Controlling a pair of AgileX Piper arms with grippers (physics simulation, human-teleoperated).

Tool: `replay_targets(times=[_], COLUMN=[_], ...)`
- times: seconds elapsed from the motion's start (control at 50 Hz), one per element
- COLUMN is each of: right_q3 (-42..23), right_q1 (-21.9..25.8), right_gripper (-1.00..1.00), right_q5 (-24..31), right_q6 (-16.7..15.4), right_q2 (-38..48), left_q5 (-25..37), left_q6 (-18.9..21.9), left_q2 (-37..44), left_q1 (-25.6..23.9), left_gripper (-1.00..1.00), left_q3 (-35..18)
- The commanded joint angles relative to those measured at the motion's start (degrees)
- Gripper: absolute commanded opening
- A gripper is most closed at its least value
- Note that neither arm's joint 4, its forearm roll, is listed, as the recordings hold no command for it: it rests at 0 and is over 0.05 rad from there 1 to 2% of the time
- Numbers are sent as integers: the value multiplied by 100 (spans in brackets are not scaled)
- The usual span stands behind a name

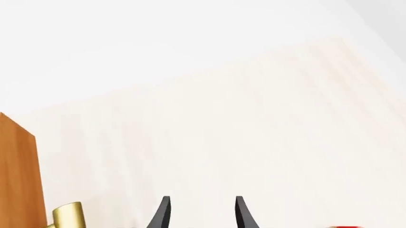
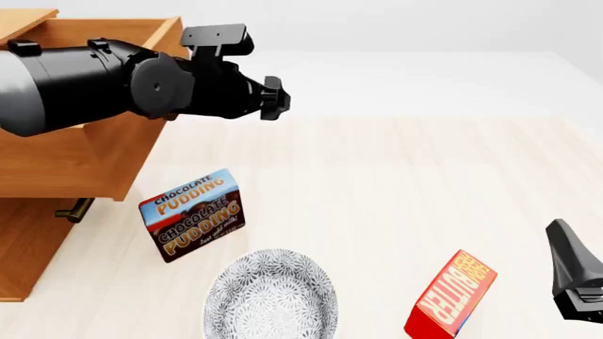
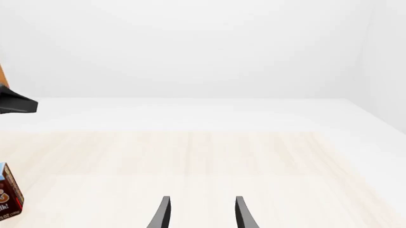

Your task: Put the butter at the front in the top drawer of the cabinet and close it.

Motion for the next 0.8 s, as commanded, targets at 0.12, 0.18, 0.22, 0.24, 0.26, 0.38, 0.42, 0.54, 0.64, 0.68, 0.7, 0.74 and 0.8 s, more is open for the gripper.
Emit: replay_targets(times=[0.12, 0.18, 0.22, 0.24, 0.26, 0.38, 0.42, 0.54, 0.64, 0.68, 0.7, 0.74, 0.8], right_q3=[2, 2, 2, 2, 2, 2, 2, 2, 2, 2, 2, 2, 2], right_q1=[0, 1, 0, -1, 0, -1, 0, 0, -1, 0, -1, 0, -1], right_gripper=[100, 100, 100, 100, 100, 100, 100, 100, 100, 100, 100, 100, 100], right_q5=[0, 0, 0, 0, 0, 0, 1, 1, 1, 0, 0, 0, 1], right_q6=[1, 4, 3, 3, 3, 3, 2, 2, 3, 3, 2, 2, 3], right_q2=[-3, -3, -3, -3, -3, -3, -3, -3, -3, -3, -3, -3, -3], left_q5=[-191, -200, -210, -224, -197, -137, -109, -53, 28, 79, 99, 131, 155], left_q6=[-130, -140, -148, -175, -145, -96, -62, 16, 71, 95, 109, 138, 173], left_q2=[-139, -171, -188, -201, -183, -226, -214, -253, -276, -331, -334, -353, -388], left_q1=[113, 145, 167, 168, 189, 284, 312, 432, 476, 518, 527, 565, 623], left_gripper=[100, 100, 100, 100, 100, 100, 100, 100, 100, 100, 100, 100, 100], left_q3=[463, 492, 511, 528, 515, 464, 442, 417, 400, 394, 387, 382, 409])
